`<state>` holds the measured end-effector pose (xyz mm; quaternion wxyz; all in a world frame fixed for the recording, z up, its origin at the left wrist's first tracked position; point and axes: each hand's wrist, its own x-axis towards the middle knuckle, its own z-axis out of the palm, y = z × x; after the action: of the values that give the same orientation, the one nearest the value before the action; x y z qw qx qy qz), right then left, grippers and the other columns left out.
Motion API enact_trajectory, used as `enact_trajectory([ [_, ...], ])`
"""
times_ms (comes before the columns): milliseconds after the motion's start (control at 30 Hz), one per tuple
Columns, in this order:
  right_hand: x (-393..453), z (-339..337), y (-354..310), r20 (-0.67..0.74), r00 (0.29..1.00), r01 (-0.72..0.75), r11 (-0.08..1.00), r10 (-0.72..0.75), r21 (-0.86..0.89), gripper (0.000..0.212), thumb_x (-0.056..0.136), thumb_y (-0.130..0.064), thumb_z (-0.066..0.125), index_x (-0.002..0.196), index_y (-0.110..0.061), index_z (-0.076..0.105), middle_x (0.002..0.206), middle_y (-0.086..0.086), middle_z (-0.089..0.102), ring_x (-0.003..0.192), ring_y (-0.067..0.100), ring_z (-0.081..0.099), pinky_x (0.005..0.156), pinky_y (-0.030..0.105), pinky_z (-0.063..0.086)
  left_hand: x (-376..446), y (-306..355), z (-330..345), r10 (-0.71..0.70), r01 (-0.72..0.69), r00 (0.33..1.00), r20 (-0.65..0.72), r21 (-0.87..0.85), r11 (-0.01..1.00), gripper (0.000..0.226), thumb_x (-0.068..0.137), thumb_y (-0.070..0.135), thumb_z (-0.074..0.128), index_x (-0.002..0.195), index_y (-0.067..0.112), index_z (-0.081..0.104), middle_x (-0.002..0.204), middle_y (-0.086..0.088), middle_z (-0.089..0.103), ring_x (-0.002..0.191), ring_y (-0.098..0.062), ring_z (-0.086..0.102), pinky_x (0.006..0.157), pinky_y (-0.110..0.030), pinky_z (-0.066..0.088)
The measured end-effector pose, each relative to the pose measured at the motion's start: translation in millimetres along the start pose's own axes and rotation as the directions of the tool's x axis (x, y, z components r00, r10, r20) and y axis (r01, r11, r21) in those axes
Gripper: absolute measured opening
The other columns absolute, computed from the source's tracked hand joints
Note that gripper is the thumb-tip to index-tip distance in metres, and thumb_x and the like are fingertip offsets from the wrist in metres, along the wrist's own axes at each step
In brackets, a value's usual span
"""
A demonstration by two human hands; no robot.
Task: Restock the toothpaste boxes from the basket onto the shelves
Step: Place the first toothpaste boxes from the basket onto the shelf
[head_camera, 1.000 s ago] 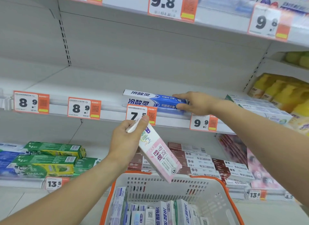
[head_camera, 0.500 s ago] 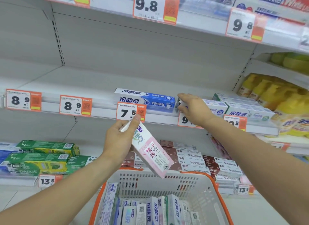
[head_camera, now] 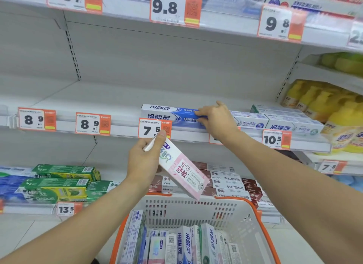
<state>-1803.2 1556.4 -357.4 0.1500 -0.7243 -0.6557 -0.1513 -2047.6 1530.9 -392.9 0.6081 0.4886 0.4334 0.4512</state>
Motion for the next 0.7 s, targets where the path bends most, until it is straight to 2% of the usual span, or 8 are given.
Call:
enact_trajectory([
  [133,-5.0,0.3,-4.3,0.030,0.992,-0.125,0.964,0.121,0.235,0.032,0.090,-0.004,0.060,0.119,-0.012,0.072,0.116,0.013,0.072,0.104,0.036,0.062,0.093,0.040,0.047,2.5,-0.1,-2.5,0.009,-0.009,1.000,0.002,0.000,1.000,0.046,0.088,0.047,0.067,0.102,0.003,0.063,0.071,-0.002,0.074,0.070,-0.017,0.074,0.077,-0.049,0.060],
  [300,-6.7,0.7,-2.8,-0.014,0.988,-0.141,0.939,0.153,0.314,0.027,0.089,0.004,0.061,0.113,-0.004,0.070,0.121,0.014,0.068,0.107,0.036,0.061,0.092,0.038,0.048,7.2,0.6,-11.9,0.014,-0.015,0.999,-0.036,-0.008,1.000,0.041,0.090,0.047,0.065,0.097,0.007,0.061,0.068,0.000,0.074,0.063,-0.009,0.072,0.071,-0.041,0.061],
  [367,-7.0,0.9,-2.6,-0.017,0.985,-0.155,0.932,0.170,0.327,0.028,0.089,0.006,0.060,0.113,-0.004,0.071,0.119,0.014,0.068,0.103,0.034,0.062,0.081,0.035,0.049,7.7,2.9,-15.2,0.014,-0.016,0.999,-0.049,-0.029,0.999,0.038,0.091,0.046,0.065,0.098,0.009,0.061,0.064,0.002,0.073,0.059,-0.006,0.070,0.059,-0.031,0.060],
  [433,-7.8,0.6,-0.8,0.008,0.978,-0.197,0.911,0.209,0.363,0.030,0.089,0.006,0.059,0.114,-0.004,0.073,0.120,0.012,0.069,0.099,0.032,0.063,0.070,0.030,0.045,8.7,4.8,-18.1,0.005,-0.007,0.999,-0.051,-0.038,0.999,0.038,0.091,0.048,0.064,0.099,0.010,0.062,0.064,0.003,0.072,0.060,-0.006,0.070,0.061,-0.030,0.060],
  [533,-13.1,-6.4,-2.0,-0.031,0.990,-0.121,0.944,0.137,0.307,0.027,0.091,0.000,0.063,0.114,-0.006,0.074,0.122,0.010,0.068,0.105,0.029,0.063,0.084,0.031,0.049,9.5,7.5,-23.2,-0.006,0.001,0.997,-0.081,-0.064,0.998,0.041,0.090,0.050,0.064,0.098,0.010,0.063,0.073,-0.002,0.075,0.067,-0.011,0.072,0.066,-0.034,0.060],
  [600,-25.1,-16.3,-17.7,-0.186,0.981,0.006,0.949,0.055,0.315,0.018,0.093,-0.009,0.065,0.109,-0.008,0.073,0.112,0.006,0.068,0.103,0.024,0.062,0.090,0.023,0.044,9.7,9.7,-28.7,0.001,-0.011,0.994,-0.110,-0.091,0.996,0.039,0.089,0.051,0.065,0.095,0.012,0.063,0.076,-0.003,0.074,0.071,-0.013,0.072,0.064,-0.032,0.061],
  [667,-50.4,-29.6,-48.3,-0.247,0.964,0.061,0.830,0.095,0.554,0.007,0.096,-0.017,0.065,0.098,-0.012,0.069,0.092,-0.004,0.069,0.089,0.014,0.064,0.082,0.021,0.048,8.0,12.9,-35.6,0.001,-0.016,0.993,-0.118,-0.128,0.992,0.038,0.089,0.051,0.065,0.091,0.014,0.063,0.077,-0.004,0.073,0.075,-0.016,0.072,0.069,-0.036,0.061],
  [700,-64.3,-37.5,-63.4,-0.113,0.989,0.014,0.698,0.096,0.716,0.013,0.097,-0.026,0.065,0.098,-0.014,0.068,0.089,-0.005,0.070,0.086,0.013,0.066,0.082,0.023,0.052,6.0,14.3,-38.7,-0.002,-0.016,0.993,-0.115,-0.148,0.989,0.037,0.090,0.051,0.065,0.089,0.014,0.063,0.078,-0.005,0.073,0.078,-0.018,0.072,0.073,-0.038,0.061],
])
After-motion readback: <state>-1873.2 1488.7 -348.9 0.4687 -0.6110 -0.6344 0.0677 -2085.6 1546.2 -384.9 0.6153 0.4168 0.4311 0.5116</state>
